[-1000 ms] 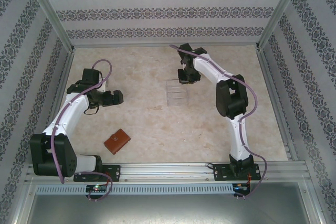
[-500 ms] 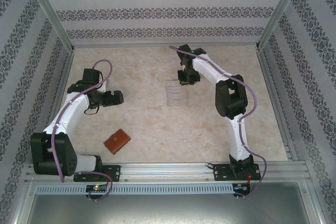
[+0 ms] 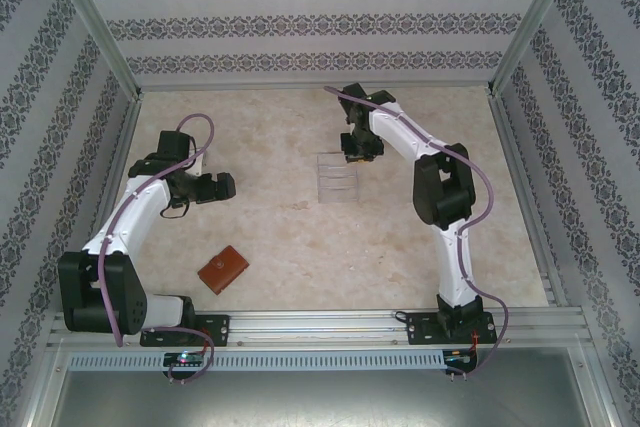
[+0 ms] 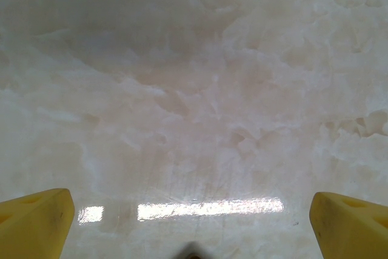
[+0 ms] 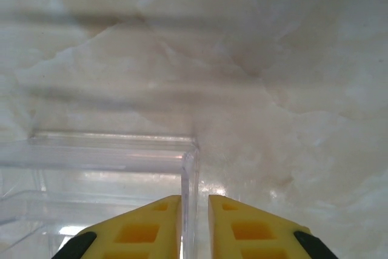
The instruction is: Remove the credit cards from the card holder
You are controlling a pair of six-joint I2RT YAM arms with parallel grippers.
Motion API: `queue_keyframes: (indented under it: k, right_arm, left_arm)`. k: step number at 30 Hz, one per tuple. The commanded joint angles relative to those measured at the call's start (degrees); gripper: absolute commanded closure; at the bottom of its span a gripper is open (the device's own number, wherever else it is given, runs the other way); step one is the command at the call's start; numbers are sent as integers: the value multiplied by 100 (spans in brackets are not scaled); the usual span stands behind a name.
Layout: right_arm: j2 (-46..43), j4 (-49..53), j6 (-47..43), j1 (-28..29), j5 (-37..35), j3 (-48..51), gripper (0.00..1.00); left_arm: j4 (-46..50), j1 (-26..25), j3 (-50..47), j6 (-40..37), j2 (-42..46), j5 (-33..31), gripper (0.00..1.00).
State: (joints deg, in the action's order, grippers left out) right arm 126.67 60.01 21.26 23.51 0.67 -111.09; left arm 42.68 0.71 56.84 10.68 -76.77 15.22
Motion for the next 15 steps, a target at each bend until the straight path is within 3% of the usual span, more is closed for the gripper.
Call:
queue_keyframes:
  k: [1, 15]
  right_arm:
    - [-484, 127, 96, 40, -101, 117, 79]
    - [-1867, -565, 319, 392, 192, 1406, 76]
  left_arm:
    - [204, -66, -65, -38, -110, 32, 0]
    - [155, -341, -597, 1168, 288, 84, 0]
